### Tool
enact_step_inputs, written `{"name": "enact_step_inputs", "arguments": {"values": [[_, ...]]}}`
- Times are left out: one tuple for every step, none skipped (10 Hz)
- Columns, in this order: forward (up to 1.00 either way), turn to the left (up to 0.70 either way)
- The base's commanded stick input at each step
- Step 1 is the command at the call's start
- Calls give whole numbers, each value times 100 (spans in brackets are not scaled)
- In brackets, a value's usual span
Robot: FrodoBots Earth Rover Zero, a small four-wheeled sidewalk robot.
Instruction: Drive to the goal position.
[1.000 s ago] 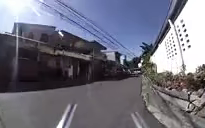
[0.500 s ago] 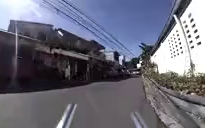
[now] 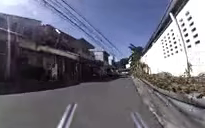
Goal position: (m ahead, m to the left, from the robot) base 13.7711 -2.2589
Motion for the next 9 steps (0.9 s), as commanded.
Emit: {"name": "enact_step_inputs", "arguments": {"values": [[85,1],[85,0],[85,0],[85,0],[85,0],[85,0],[85,0],[85,0],[85,0]]}}
